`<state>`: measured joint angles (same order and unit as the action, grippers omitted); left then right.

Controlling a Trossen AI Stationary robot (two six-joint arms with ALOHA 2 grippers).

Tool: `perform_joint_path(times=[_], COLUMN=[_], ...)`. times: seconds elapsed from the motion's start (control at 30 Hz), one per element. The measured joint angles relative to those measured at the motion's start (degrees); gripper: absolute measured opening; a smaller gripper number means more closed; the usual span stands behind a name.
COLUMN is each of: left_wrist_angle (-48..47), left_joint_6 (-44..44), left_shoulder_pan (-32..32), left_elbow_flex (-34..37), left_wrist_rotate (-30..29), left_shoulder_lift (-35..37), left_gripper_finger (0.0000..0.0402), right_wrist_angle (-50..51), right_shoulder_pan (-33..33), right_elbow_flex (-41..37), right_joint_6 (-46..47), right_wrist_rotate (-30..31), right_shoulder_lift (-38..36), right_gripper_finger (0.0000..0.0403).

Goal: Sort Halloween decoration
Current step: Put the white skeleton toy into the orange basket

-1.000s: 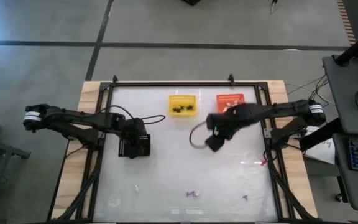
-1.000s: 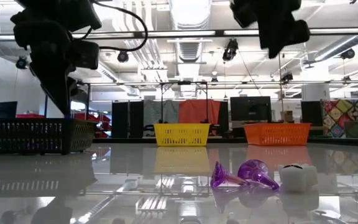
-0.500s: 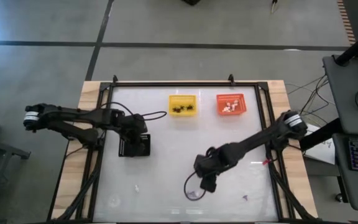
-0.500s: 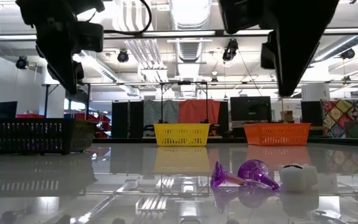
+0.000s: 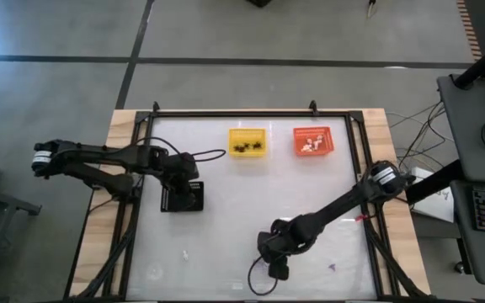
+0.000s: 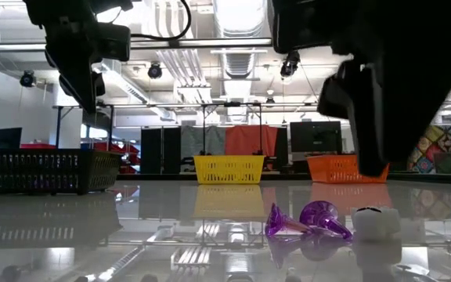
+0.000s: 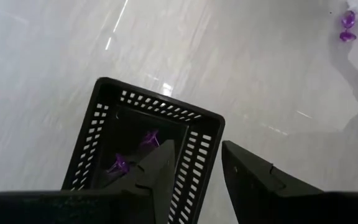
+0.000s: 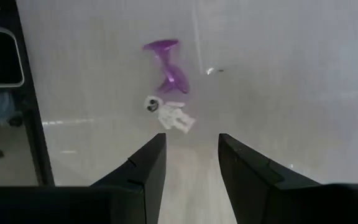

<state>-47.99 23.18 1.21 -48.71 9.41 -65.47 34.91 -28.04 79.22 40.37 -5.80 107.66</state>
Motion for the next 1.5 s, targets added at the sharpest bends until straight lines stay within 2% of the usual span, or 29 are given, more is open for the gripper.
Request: perform_joint_path(times=[0.4,0.83,1.2,1.5], left_wrist_angle=[-0.76,-1.96,-1.95,-1.97], left_joint_6=[1.34,1.37,1.37,1.38], left_shoulder_pan=[-0.04,-0.04,-0.04,-0.04], left_elbow_flex=[0.0,0.04,0.04,0.07], left_wrist_rotate=[0.11,0.13,0.17,0.17], left_shoulder_lift=[0.0,0.0,0.0,0.0], left_gripper_finger=[0.0116,0.0116,0.0116,0.0116], right_wrist_angle=[-4.1,-4.08,-4.42,-5.59], right_shoulder_pan=[-0.6,-1.49,-1.47,-1.4], right_elbow_flex=[1.54,4.56,4.9,4.9], right_joint_6=[-7.44,-10.41,-11.05,-10.09], right_wrist_rotate=[0.0,-0.33,-0.65,-0.42], right_shoulder_lift=[5.76,5.06,7.69,9.45], right_gripper_finger=[0.0141,0.014,0.0141,0.0112])
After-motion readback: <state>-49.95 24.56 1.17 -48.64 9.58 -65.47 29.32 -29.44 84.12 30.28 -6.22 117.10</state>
